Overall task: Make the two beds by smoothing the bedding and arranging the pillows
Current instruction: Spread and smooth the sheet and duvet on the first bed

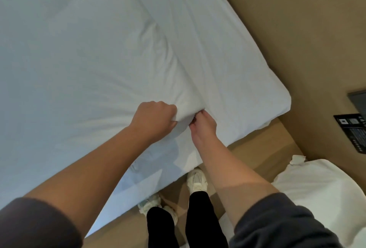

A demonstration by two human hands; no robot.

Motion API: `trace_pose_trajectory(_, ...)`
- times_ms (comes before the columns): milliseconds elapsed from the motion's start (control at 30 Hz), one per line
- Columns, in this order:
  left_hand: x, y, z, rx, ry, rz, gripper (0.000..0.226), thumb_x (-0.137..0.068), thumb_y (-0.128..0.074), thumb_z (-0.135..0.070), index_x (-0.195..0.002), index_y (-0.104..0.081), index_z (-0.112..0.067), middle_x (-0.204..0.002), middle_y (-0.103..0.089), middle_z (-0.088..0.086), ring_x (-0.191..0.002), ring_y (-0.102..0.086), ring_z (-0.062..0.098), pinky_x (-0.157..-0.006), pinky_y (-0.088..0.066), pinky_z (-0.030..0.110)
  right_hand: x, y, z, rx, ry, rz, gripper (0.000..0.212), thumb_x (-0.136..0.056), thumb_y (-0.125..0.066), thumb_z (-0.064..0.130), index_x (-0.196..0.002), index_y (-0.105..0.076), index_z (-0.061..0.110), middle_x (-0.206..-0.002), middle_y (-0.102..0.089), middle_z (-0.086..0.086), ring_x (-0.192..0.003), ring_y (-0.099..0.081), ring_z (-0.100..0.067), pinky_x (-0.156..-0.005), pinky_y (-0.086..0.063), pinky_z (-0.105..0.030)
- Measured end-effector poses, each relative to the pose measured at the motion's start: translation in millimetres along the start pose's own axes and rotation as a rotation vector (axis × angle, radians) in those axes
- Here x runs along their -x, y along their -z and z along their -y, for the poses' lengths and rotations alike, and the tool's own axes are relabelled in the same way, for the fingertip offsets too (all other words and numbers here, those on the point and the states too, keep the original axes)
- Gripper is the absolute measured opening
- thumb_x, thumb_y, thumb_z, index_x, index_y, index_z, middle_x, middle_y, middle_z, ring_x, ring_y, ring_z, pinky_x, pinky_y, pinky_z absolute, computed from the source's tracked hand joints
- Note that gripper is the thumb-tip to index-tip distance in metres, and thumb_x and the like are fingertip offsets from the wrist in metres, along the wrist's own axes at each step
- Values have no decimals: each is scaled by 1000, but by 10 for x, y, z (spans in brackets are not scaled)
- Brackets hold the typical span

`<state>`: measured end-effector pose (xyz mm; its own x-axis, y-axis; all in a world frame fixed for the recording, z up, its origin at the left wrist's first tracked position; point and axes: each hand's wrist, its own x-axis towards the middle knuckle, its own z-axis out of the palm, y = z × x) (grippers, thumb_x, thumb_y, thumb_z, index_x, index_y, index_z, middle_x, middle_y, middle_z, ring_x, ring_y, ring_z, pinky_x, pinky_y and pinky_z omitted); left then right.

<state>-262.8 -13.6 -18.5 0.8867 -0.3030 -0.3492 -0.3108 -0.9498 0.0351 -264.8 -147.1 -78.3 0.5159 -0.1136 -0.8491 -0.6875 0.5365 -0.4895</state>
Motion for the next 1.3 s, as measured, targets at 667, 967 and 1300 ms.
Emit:
trace_pose_trajectory(667,43,-681,-436,32,6,-89,24,-67,-75,-23,-76,-55,-15,-66,-52,2,-56,-47,21,-51,-27,28,-450,502,581,120,-158,-69,7,-94,-53,-5,-96,-57,1,-96,-65,-14,-93,-66,-26,-78,-56,-38)
trace_pose_trajectory(967,797,-414,191,132,370,-78,39,-51,-80,2,-58,-43,-11,-45,-44,5,-31,-33,25,-46,-12,14,-52,56,741,312,-77,212,15,-91,-57,-4,-89,-67,7,-70,-67,-4,-63,-59,-12,-55,-52,-17)
trace_pose_trajectory(1300,197,-912,-543,189,270,75,24,-88,-50,3,-104,-49,-15,-97,-58,4,-84,-60,23,-62,-32,29,-649,556,677,483,36,-265,26,-73,-65,-9,-98,-70,-3,-89,-66,-12,-73,-57,-21,-69,-53,-28)
